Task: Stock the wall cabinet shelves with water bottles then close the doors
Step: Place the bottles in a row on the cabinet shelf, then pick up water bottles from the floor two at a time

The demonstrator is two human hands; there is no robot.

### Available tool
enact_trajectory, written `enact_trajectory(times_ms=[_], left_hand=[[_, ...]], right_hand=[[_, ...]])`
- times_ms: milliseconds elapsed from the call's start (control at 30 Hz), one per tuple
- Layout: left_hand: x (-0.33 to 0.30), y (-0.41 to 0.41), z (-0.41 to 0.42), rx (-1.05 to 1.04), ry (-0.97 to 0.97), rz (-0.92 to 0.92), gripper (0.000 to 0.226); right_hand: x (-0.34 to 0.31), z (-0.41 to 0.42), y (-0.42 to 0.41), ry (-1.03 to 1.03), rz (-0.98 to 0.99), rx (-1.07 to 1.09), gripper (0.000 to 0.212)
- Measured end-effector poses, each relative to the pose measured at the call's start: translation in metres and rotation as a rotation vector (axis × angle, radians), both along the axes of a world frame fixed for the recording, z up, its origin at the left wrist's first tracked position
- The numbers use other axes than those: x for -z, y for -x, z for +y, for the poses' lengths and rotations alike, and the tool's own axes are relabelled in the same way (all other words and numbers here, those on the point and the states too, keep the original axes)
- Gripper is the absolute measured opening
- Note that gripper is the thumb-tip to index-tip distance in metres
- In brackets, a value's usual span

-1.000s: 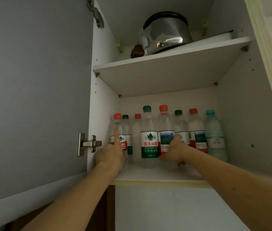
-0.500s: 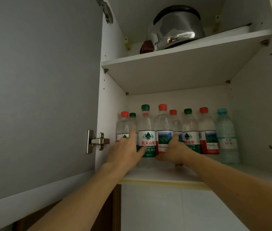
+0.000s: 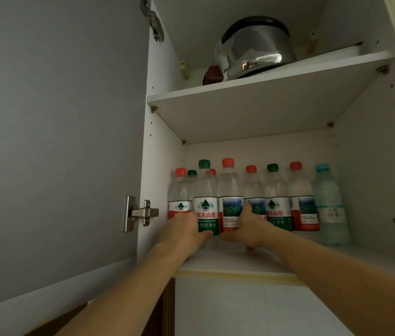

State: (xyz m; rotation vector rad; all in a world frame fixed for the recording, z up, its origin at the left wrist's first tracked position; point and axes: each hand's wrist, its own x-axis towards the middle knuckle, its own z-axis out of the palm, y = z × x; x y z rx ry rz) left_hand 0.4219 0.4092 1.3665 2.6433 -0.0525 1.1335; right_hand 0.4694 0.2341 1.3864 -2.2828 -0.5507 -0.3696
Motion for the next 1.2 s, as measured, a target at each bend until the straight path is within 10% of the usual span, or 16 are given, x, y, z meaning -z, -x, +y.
enact_trajectory(times_ms=[433, 900, 1200], left_hand=[[0.006, -0.008, 0.006, -0.022, 0.050, 0.079, 0.050], [0.007, -0.006, 0.006, -0.016, 0.110, 0.076, 0.026], [0.008, 0.084, -0.030, 0.238, 0.380, -0.298, 0.020]], right_hand=[[-0.004, -0.004, 0.009, -0.044, 0.069, 0.022, 0.080], [0.005, -0.001, 0.014, 0.014, -0.025, 0.064, 0.108], [0.015, -0.036, 0.108, 0.023, -0.433, 0.068, 0.047]])
